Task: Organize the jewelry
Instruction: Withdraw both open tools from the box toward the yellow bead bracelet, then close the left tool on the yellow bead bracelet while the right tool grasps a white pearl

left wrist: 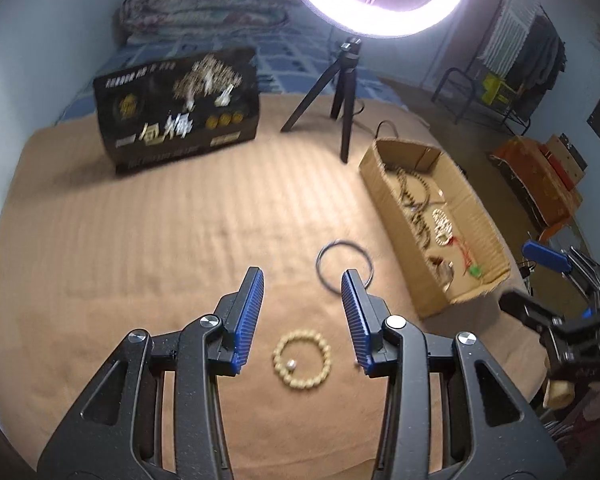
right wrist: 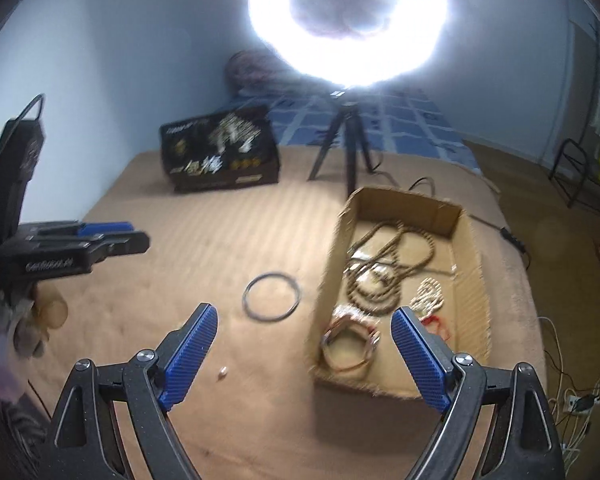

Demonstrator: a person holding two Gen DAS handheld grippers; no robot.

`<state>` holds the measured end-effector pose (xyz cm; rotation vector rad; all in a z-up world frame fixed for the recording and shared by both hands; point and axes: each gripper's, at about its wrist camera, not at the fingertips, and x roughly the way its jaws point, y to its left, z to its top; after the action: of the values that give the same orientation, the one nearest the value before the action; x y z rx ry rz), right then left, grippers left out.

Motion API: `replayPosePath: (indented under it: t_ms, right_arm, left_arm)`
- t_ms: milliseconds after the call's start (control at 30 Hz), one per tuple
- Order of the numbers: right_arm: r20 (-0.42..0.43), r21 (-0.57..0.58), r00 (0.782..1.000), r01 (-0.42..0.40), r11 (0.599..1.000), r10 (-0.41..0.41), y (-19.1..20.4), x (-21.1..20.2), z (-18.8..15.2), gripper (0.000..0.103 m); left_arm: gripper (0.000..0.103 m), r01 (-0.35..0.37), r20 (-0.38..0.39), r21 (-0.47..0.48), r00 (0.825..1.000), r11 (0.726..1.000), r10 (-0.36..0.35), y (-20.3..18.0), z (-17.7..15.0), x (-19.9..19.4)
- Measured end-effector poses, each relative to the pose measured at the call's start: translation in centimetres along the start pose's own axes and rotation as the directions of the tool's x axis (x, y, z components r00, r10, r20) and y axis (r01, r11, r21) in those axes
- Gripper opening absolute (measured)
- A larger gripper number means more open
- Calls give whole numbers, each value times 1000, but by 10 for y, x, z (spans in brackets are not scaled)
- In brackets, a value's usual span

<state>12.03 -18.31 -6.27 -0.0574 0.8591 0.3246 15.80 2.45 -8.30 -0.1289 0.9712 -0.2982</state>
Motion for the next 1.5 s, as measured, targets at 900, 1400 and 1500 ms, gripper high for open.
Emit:
replayPosePath:
  t_ms: [900,1400,1500]
  right_arm:
    - [-250,-21,956,-161,987,151,51,87,-50,44]
    - [-301,-55,945,-152,987,129,64,115,-58,30]
    - [-307,-55,944,-147,988,123,66,120,-56,26]
  left_arm:
    - [31,54,-250,-103,965,993,-78,40,-53,93]
    - [19,66,-276,-89,957,994,-88,31,-52,113]
    - [18,63,-279,-76,957,995,-82,29,-52,116]
